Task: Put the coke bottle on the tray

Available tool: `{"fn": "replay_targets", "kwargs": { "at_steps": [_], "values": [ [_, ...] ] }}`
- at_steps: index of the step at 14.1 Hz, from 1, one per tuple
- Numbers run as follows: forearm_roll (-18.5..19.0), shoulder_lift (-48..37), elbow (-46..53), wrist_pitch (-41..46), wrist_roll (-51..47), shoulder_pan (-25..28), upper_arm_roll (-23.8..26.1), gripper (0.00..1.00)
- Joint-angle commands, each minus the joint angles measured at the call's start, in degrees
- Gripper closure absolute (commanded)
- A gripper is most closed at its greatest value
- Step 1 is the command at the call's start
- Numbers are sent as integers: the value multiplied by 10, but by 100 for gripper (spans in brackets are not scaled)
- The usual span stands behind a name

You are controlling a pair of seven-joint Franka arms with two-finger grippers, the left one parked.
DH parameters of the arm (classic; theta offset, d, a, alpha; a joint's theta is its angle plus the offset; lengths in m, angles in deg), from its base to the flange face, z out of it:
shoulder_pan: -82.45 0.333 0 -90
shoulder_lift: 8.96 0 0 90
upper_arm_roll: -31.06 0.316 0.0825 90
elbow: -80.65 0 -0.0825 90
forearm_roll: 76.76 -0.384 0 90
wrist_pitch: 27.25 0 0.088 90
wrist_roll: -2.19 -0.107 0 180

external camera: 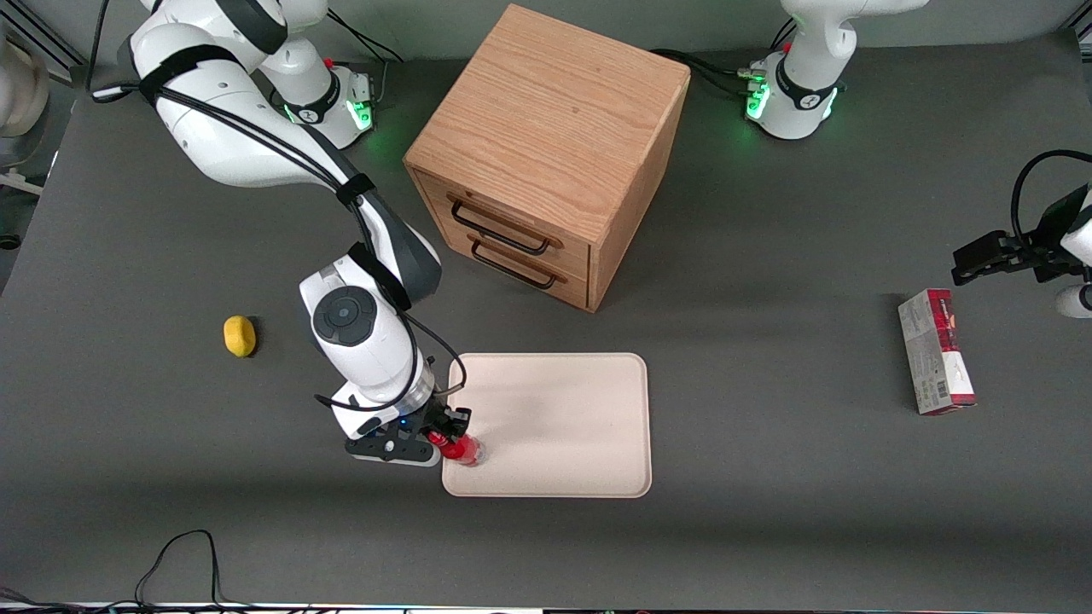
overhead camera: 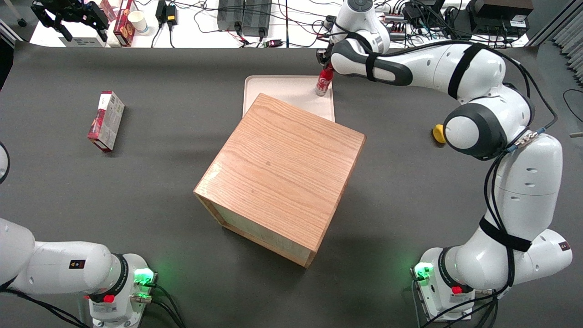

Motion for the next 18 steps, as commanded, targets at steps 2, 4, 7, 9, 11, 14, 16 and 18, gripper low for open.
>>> {"fn": "replay_targets", "kwargs": {
  "at_steps": [2,4,7,9,11,14,16,18],
  "values": [
    [11,-9,18,-4,0,29,-31,0],
    [7,-30,15,5,0,46,-54,0],
    [-11,-90,10,116,6,49,-70,0],
    [-79,-165,-50,166,61,45,-105,0],
    [-134,-255,-121,224,170,40,-152,0],
    [-170,-345,-155,328,296,39,-220,0],
    [-175,-410,-215,350,338,37,-251,0],
    [-179,-471,-269,348,358,14,-256,0]
  ]
}}
